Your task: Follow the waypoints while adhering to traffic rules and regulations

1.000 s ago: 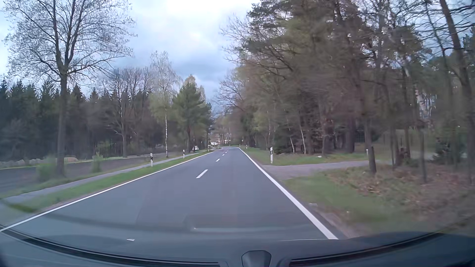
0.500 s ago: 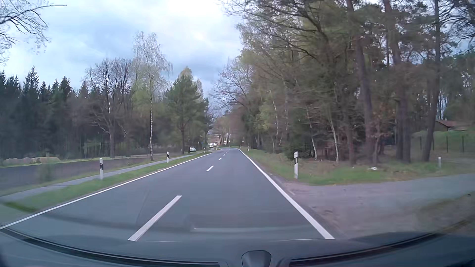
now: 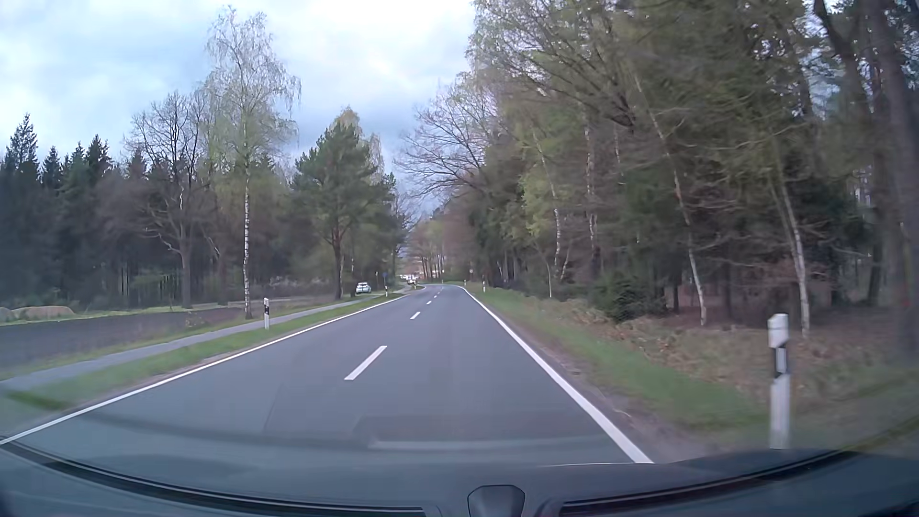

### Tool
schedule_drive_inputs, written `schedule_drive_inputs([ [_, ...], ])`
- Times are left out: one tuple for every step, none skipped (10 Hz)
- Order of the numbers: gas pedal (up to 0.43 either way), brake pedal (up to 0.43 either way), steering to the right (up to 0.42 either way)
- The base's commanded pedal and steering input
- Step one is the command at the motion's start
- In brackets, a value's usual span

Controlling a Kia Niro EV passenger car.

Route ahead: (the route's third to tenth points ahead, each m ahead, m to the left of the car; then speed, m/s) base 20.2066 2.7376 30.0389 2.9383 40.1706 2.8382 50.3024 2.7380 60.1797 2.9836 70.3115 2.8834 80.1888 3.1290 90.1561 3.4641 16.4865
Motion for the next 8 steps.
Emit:
schedule_drive_inputs([
  [0.067, 0.000, -0.004],
  [0.067, 0.000, -0.004],
  [0.059, 0.000, -0.004],
  [0.047, 0.000, -0.004],
  [0.047, 0.000, -0.003],
  [0.047, 0.000, -0.003],
  [0.047, 0.000, -0.003],
  [0.047, 0.000, -0.003],
])
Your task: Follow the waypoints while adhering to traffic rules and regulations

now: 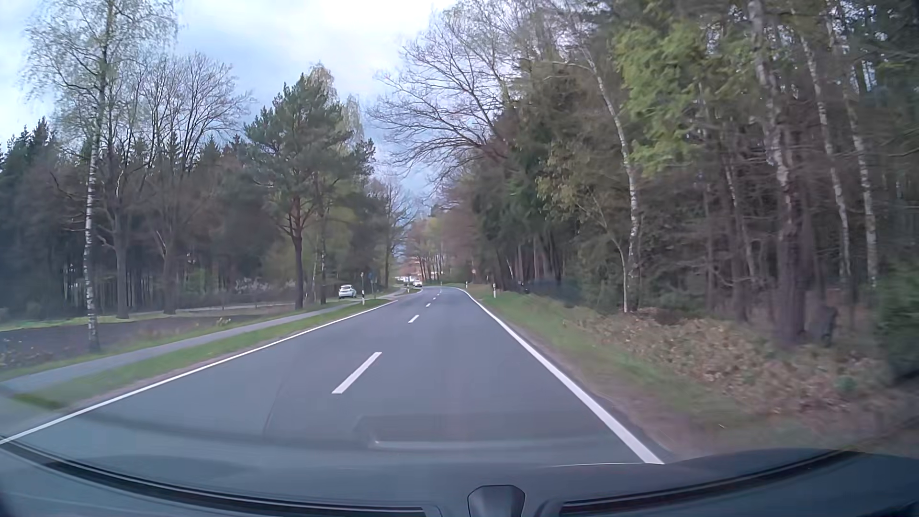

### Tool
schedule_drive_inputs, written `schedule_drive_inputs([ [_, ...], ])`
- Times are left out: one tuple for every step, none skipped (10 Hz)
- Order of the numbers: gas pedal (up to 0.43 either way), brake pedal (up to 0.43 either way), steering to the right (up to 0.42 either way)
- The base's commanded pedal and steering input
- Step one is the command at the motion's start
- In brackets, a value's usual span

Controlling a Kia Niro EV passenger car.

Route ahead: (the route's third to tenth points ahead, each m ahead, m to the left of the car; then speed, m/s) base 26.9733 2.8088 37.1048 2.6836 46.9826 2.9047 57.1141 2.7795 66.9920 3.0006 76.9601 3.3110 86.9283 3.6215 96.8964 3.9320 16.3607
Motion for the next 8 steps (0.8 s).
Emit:
schedule_drive_inputs([
  [0.047, 0.000, -0.003],
  [0.047, 0.000, -0.003],
  [0.047, 0.000, -0.003],
  [0.047, 0.000, -0.003],
  [0.047, 0.000, -0.002],
  [0.047, 0.000, -0.002],
  [0.047, 0.000, -0.002],
  [0.047, 0.000, -0.002],
])
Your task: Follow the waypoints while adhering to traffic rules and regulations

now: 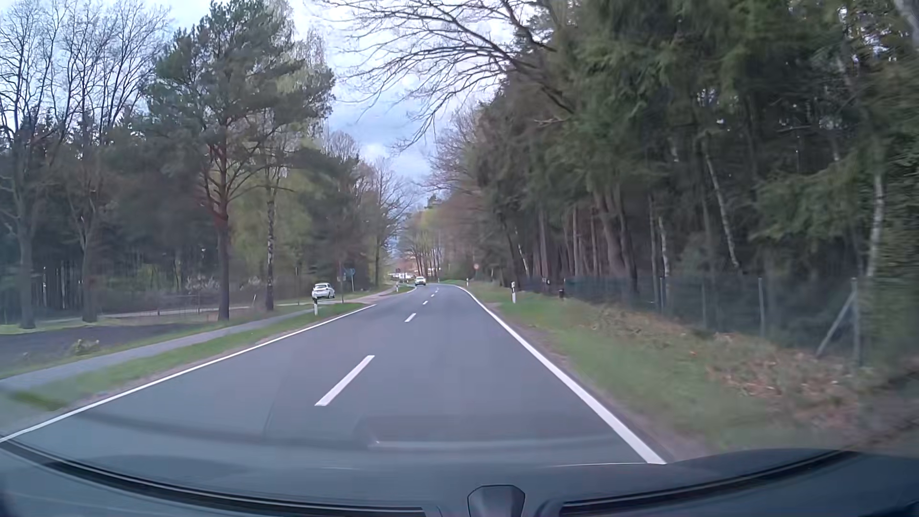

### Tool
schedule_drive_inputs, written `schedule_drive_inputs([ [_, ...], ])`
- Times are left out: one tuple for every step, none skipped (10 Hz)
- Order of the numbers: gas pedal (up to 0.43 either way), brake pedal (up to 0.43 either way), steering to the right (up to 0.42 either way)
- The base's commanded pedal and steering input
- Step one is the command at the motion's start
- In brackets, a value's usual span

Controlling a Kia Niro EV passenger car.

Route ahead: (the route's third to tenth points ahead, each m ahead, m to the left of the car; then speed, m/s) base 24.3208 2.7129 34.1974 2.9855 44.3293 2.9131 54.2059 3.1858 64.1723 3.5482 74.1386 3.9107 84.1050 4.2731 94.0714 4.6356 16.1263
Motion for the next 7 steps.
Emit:
schedule_drive_inputs([
  [0.047, 0.000, -0.002],
  [0.059, 0.000, -0.002],
  [0.059, 0.000, -0.002],
  [0.059, 0.000, -0.002],
  [0.059, 0.000, -0.002],
  [0.059, 0.000, -0.002],
  [0.059, 0.000, -0.002],
])
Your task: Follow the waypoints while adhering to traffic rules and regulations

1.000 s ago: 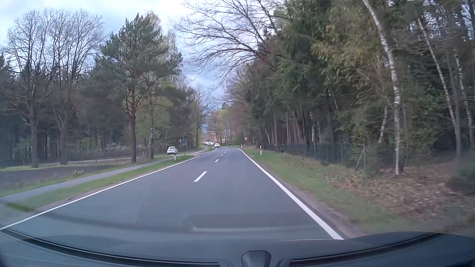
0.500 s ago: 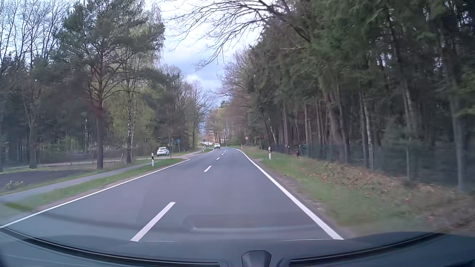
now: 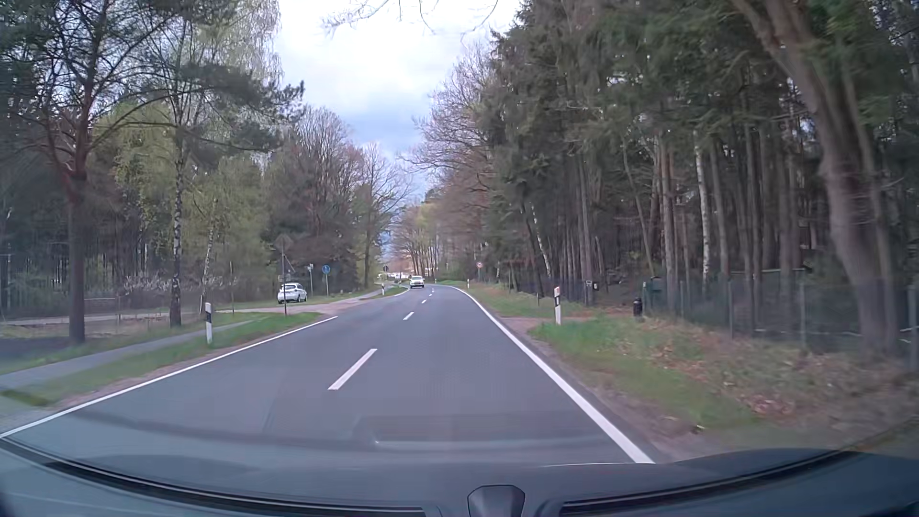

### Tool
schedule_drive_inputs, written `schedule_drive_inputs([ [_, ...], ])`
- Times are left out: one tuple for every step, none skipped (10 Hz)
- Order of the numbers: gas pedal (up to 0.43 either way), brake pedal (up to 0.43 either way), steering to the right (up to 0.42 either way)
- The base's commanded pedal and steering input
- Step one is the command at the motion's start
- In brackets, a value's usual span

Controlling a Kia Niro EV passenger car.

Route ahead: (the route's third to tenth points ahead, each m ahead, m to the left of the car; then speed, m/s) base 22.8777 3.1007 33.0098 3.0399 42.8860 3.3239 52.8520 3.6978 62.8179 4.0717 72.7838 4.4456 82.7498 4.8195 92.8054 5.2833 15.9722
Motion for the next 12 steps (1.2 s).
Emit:
schedule_drive_inputs([
  [0.059, 0.000, -0.003],
  [0.059, 0.000, -0.003],
  [0.059, 0.000, -0.003],
  [0.059, 0.000, -0.003],
  [0.059, 0.000, -0.003],
  [0.059, 0.000, -0.003],
  [0.059, 0.000, -0.003],
  [0.059, 0.000, -0.004],
  [0.059, 0.000, -0.004],
  [0.067, 0.000, -0.004],
  [0.067, 0.000, -0.004],
  [0.067, 0.000, -0.004],
])
